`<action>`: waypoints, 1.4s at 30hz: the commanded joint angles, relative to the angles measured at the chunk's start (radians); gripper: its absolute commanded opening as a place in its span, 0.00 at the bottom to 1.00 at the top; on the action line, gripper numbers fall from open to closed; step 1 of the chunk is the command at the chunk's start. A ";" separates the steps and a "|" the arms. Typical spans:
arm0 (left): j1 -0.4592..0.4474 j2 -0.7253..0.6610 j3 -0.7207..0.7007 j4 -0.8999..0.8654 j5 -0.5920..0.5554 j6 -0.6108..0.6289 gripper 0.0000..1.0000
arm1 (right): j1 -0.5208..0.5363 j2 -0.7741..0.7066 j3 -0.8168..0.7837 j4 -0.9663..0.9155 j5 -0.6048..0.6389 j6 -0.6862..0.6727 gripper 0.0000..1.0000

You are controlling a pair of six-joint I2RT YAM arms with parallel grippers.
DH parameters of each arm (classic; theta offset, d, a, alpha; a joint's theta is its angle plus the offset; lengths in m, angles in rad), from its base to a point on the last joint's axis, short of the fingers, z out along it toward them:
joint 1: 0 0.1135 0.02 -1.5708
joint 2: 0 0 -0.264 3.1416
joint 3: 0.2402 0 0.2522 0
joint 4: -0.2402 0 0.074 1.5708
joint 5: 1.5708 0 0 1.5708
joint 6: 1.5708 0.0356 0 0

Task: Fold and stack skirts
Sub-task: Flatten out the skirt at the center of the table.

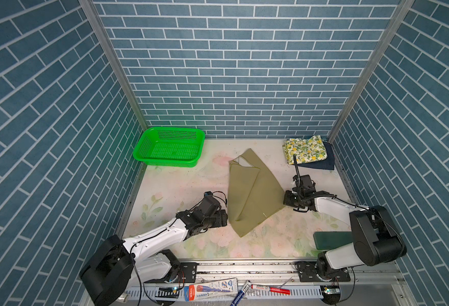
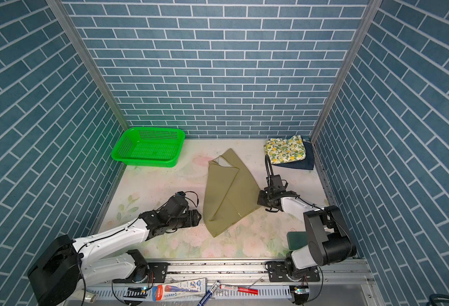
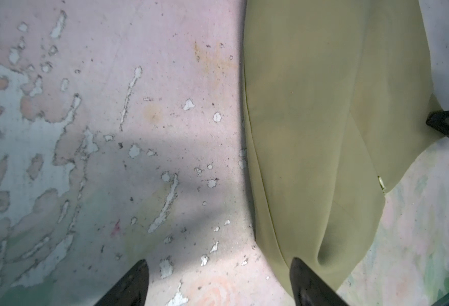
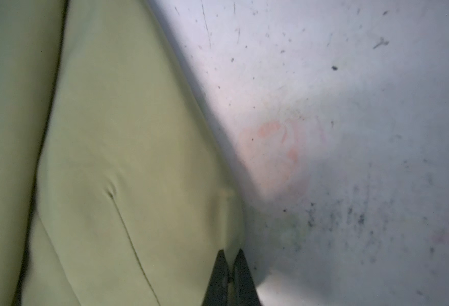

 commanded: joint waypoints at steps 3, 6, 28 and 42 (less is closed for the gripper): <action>-0.008 -0.013 -0.027 0.051 0.063 -0.147 0.84 | 0.113 -0.160 -0.090 -0.035 0.171 0.136 0.00; -0.017 -0.020 -0.069 0.101 0.077 -0.220 0.84 | 0.188 -0.226 -0.136 -0.036 0.234 0.260 0.00; -0.230 0.118 -0.119 0.213 -0.014 -0.420 0.70 | 0.350 -0.188 -0.092 -0.025 0.418 0.415 0.00; -0.260 0.161 -0.050 0.121 -0.016 -0.391 0.00 | 0.349 -0.376 -0.026 -0.227 0.548 0.351 0.00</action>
